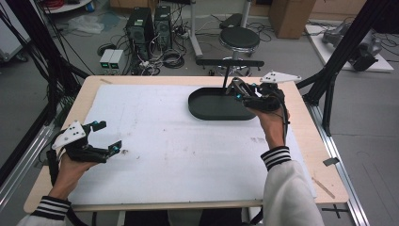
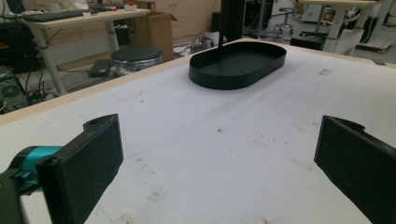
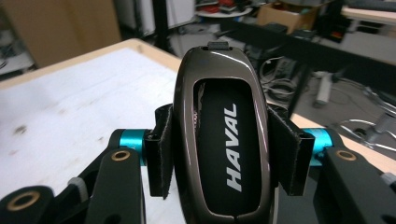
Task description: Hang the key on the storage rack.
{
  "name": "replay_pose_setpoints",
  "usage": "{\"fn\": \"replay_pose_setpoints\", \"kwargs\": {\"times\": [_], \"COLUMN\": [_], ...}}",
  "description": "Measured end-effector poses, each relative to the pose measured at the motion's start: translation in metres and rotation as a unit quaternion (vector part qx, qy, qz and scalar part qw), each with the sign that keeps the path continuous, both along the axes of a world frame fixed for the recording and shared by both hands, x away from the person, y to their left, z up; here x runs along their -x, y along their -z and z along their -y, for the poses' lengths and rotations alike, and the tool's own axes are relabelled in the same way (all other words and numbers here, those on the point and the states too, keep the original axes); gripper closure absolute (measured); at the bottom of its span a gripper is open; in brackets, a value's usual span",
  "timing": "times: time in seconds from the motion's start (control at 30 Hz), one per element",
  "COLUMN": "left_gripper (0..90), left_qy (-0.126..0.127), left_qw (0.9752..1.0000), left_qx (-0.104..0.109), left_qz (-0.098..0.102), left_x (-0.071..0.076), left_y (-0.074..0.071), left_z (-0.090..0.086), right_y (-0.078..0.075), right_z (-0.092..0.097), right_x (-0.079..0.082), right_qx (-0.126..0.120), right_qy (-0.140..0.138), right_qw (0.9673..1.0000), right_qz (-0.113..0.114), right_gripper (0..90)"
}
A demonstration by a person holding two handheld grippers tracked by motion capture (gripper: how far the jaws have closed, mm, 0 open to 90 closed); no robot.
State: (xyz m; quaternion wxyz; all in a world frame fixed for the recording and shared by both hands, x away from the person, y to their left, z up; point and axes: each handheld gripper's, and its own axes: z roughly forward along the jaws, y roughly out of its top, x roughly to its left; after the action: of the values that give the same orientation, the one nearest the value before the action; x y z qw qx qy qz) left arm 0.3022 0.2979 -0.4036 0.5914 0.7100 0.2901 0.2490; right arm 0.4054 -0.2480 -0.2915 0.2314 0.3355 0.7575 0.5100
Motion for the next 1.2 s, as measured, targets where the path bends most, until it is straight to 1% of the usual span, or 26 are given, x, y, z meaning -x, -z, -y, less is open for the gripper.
{"fn": "replay_pose_setpoints", "kwargs": {"times": [0.1, 0.13, 0.2, 0.27, 0.3, 0.37, 0.4, 0.47, 0.57, 0.67, 0.73, 0.9, 0.93, 0.97, 1.03, 1.13, 1.2], "left_gripper": [1.7, 1.7, 1.7, 1.7, 1.7, 1.7, 1.7, 1.7, 1.7, 1.7, 1.7, 1.7, 1.7, 1.7, 1.7, 1.7, 1.7], "left_qy": [-0.011, -0.014, -0.013, -0.017, -0.017, -0.016, -0.017, -0.018, -0.024, -0.027, -0.03, -0.041, -0.043, -0.043, -0.047, -0.047, -0.05], "left_qw": [0.9999, 0.9998, 0.9996, 0.9996, 0.9996, 0.9993, 0.9993, 0.9991, 0.999, 0.9987, 0.9982, 0.9974, 0.9973, 0.9971, 0.9972, 0.9971, 0.9968], "left_qx": [0.01, 0.014, 0.025, 0.024, 0.024, 0.03, 0.032, 0.036, 0.035, 0.04, 0.049, 0.056, 0.057, 0.06, 0.054, 0.055, 0.056], "left_qz": [-0.003, 0.0, 0.001, 0.004, 0.007, 0.013, 0.013, 0.012, 0.011, 0.014, 0.016, 0.017, 0.016, 0.02, 0.019, 0.021, 0.028], "left_x": [0.004, 0.005, 0.008, 0.01, 0.011, 0.014, 0.015, 0.017, 0.019, 0.021, 0.023, 0.027, 0.027, 0.027, 0.028, 0.028, 0.03], "left_y": [0.007, 0.009, 0.014, 0.017, 0.018, 0.021, 0.023, 0.026, 0.032, 0.035, 0.037, 0.045, 0.047, 0.046, 0.046, 0.047, 0.047], "left_z": [-0.003, -0.004, -0.005, -0.005, -0.005, -0.005, -0.005, -0.004, -0.005, -0.006, -0.007, -0.008, -0.009, -0.01, -0.011, -0.011, -0.01], "right_y": [-0.003, -0.003, -0.003, -0.003, -0.003, -0.003, -0.004, -0.005, -0.007, -0.008, -0.009, -0.013, -0.013, -0.014, -0.015, -0.014, -0.014], "right_z": [0.004, 0.005, 0.007, 0.009, 0.011, 0.012, 0.014, 0.015, 0.017, 0.016, 0.015, 0.013, 0.013, 0.012, 0.011, 0.009, 0.008], "right_x": [-0.002, -0.003, -0.006, -0.009, -0.011, -0.014, -0.016, -0.02, -0.026, -0.03, -0.032, -0.038, -0.039, -0.04, -0.042, -0.045, -0.046], "right_qx": [-0.002, 0.001, 0.001, 0.002, 0.004, 0.001, 0.005, 0.006, 0.006, 0.005, 0.01, 0.02, 0.022, 0.023, 0.027, 0.026, 0.028], "right_qy": [0.02, 0.026, 0.036, 0.048, 0.055, 0.063, 0.063, 0.071, 0.083, 0.088, 0.094, 0.106, 0.106, 0.108, 0.111, 0.116, 0.121], "right_qw": [0.9998, 0.9996, 0.9993, 0.9988, 0.9985, 0.998, 0.998, 0.9973, 0.9964, 0.996, 0.9954, 0.994, 0.9939, 0.9937, 0.9932, 0.9927, 0.9921], "right_qz": [0.006, 0.009, 0.007, 0.003, 0.005, 0.003, 0.01, 0.014, 0.013, 0.013, 0.015, 0.021, 0.021, 0.019, 0.022, 0.021, 0.018], "right_gripper": [48.0, 48.0, 48.0, 48.0, 48.0, 48.0, 48.0, 48.0, 48.0, 48.0, 48.0, 48.0, 48.0, 48.0, 48.0, 48.0, 48.0]}}
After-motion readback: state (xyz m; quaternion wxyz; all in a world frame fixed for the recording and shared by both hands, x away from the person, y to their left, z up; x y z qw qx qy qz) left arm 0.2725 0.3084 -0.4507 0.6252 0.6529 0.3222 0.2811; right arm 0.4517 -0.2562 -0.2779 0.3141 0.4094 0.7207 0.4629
